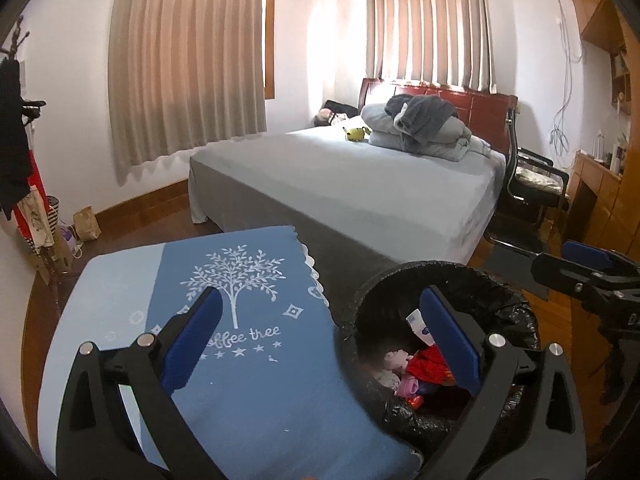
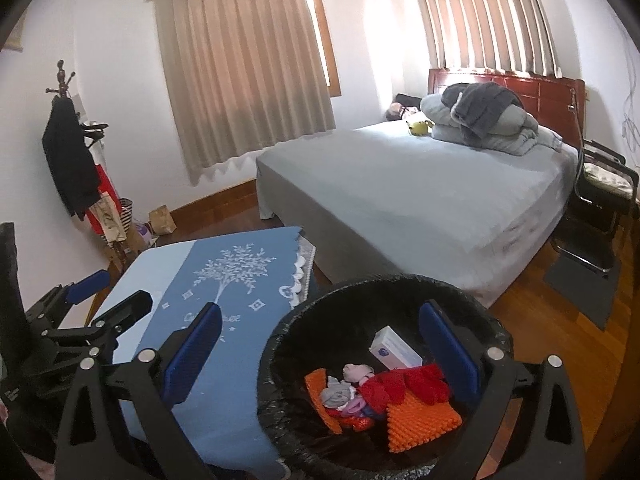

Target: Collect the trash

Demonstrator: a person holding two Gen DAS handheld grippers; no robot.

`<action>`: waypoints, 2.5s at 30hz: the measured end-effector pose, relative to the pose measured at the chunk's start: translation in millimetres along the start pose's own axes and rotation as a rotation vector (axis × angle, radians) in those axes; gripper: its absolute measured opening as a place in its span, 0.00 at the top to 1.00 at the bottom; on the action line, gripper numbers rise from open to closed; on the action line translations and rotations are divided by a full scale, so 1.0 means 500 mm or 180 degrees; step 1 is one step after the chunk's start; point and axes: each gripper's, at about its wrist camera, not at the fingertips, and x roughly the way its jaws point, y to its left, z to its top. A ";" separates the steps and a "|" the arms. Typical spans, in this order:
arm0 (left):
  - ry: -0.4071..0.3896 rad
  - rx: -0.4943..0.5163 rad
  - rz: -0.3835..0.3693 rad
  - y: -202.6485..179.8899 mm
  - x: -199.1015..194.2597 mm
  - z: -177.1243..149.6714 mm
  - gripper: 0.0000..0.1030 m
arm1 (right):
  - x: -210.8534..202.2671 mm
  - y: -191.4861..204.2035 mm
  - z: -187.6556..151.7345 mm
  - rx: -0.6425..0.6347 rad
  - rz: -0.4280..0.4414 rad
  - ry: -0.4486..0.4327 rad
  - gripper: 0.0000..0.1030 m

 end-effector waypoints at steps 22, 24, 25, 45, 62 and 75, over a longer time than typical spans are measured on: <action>-0.0264 -0.0096 0.0080 0.013 -0.111 0.014 0.05 | -0.053 0.057 0.006 -0.0208 0.0078 -0.0140 0.06; -0.0281 -0.0103 0.0085 0.014 -0.119 0.012 0.05 | -0.055 0.059 0.007 -0.0217 0.0079 -0.0147 0.06; -0.0286 -0.0105 0.0084 0.015 -0.121 0.012 0.05 | -0.058 0.060 0.008 -0.0220 0.0079 -0.0151 0.06; -0.0297 -0.0134 0.0114 0.018 -0.130 0.015 0.05 | -0.059 0.069 0.010 -0.0236 0.0086 -0.0159 0.06; -0.0309 -0.0139 0.0119 0.025 -0.132 0.021 0.05 | -0.057 0.071 0.009 -0.0248 0.0087 -0.0167 0.06; -0.0308 -0.0142 0.0119 0.025 -0.132 0.019 0.05 | -0.056 0.074 0.010 -0.0250 0.0089 -0.0164 0.06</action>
